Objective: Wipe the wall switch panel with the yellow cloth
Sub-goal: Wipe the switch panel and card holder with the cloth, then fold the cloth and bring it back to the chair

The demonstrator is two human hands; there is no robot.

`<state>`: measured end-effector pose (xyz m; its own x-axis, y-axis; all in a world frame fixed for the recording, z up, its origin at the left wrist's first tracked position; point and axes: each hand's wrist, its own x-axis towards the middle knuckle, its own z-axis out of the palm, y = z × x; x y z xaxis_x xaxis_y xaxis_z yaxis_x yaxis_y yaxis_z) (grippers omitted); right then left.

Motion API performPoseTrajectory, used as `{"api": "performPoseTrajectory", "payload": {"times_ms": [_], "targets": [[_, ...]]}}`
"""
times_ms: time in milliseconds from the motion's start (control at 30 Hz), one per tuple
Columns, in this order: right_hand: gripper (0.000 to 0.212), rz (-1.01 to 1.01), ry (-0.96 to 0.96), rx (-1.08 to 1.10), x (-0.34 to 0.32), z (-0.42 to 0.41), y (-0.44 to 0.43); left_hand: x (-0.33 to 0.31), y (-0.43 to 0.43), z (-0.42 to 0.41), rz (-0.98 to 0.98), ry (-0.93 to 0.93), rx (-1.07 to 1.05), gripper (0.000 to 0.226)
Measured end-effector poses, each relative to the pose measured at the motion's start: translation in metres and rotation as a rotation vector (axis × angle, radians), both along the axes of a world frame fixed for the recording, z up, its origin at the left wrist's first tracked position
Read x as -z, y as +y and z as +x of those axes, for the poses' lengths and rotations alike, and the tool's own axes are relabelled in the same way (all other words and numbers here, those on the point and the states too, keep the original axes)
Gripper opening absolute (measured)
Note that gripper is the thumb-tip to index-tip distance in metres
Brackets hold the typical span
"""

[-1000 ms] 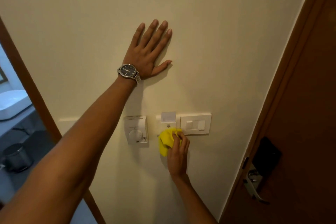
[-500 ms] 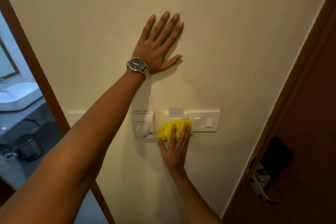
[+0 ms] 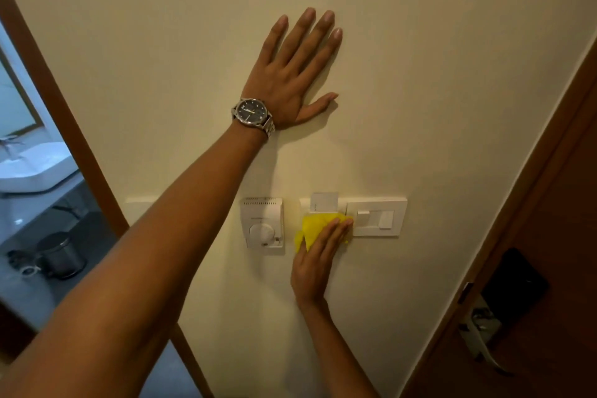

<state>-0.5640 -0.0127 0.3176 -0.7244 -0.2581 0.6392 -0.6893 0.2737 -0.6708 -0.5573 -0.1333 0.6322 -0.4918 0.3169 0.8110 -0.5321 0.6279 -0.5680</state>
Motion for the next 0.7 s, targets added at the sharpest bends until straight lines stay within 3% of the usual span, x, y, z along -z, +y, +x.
{"api": "performPoseTrajectory", "payload": {"times_ms": [167,300,367,467,567,700], "targets": [[0.075,0.307,0.128,-0.077,0.003,0.004,0.007,0.0,0.004,-0.001,0.041,-0.054,-0.012,0.079],[0.07,0.556,-0.126,-0.261,0.05,0.017,0.057,0.026,0.03,-0.001,0.302,-0.084,-0.081,0.079],[0.067,0.447,-0.364,-0.366,0.067,0.026,0.089,0.073,0.05,0.009,0.413,-0.128,-0.044,0.073],[0.066,0.248,-0.626,-0.387,0.076,0.028,0.115,0.184,0.088,0.049,0.593,-0.119,0.144,0.042],[0.039,0.224,-0.699,-0.352,0.085,0.022,0.131,0.304,0.145,0.104,1.157,-0.014,0.228,0.034],[0.02,0.267,-0.784,-0.427,0.094,0.022,0.136,0.389,0.191,0.134,2.238,0.31,0.235,0.018]]}}
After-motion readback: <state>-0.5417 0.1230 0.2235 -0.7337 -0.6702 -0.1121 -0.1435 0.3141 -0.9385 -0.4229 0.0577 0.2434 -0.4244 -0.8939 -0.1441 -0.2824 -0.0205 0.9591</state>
